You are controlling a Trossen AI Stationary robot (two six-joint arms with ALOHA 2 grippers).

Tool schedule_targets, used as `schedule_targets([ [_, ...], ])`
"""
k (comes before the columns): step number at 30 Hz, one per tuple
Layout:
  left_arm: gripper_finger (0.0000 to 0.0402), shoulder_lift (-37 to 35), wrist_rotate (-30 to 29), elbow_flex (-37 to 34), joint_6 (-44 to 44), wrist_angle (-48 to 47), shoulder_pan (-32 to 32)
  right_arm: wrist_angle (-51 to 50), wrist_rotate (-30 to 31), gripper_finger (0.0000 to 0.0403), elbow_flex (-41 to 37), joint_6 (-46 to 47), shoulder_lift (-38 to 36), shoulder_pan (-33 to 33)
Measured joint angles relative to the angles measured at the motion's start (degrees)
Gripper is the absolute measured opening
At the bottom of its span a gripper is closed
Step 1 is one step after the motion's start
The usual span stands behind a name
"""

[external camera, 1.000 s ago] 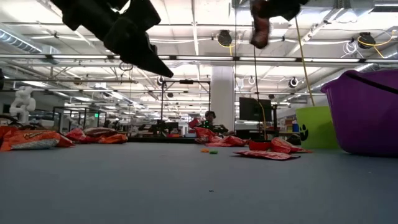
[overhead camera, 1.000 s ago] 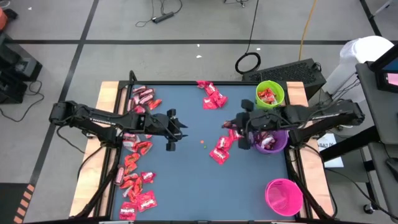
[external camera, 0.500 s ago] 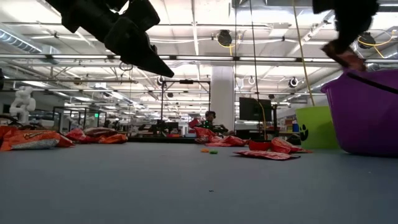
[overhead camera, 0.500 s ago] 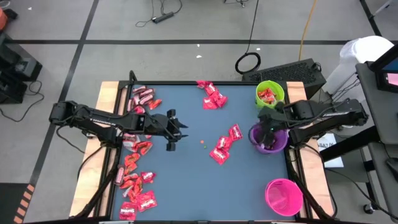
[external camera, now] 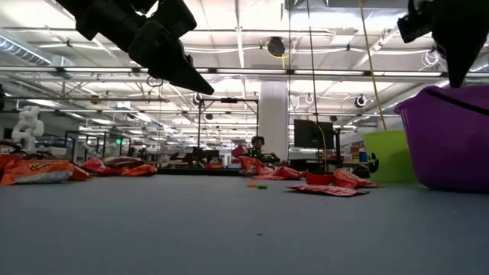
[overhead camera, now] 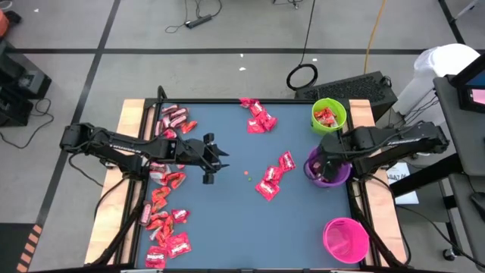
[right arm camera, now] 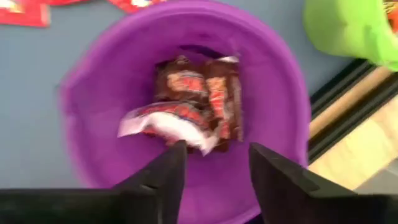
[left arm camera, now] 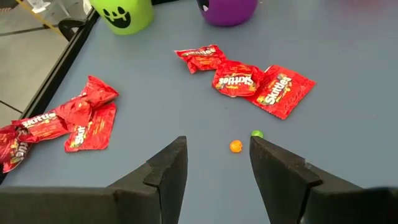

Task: Organize candy in baskets
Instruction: Put the red candy pack into the pink bucket

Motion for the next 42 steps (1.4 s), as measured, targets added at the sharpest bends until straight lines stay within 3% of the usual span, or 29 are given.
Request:
schedule_targets([
  [4, 0.0180, 0.00, 0.00, 0.00, -0.04, 0.02, 0.00, 2.71, 0.36, 0.0199, 3.92, -1.83, -0.02, 0.02],
  [9, 0.0180, 0.00, 0.00, 0.00, -0.02, 0.16, 0.00, 11.98, 9.86, 0.0219, 6.23, -10.12, -0.02, 0.00],
  [14, 0.0180, 0.00, -0.02, 0.00, -0.02, 0.37, 0.00, 12.29, 17.60, 0.0214, 6.23, -13.88, 1.13, -3.63],
  [26, 0.0180, 0.00, -0.39, 0.02, -0.04, 0.98, 0.02, 12.41, 15.47, 0.0193, 6.21, -26.40, 4.33, -28.34],
  [31, 0.0180, 0.00, -0.37, 0.02, -0.02, 1.01, 0.04, 15.27, 8.26, 0.0188, 6.21, -34.27, 7.57, -39.32],
  [42, 0.0180, 0.00, -0.35, 0.04, 0.00, 2.00, 0.04, 19.15, 6.65, 0.0187, 6.21, -44.50, 17.79, -54.63],
])
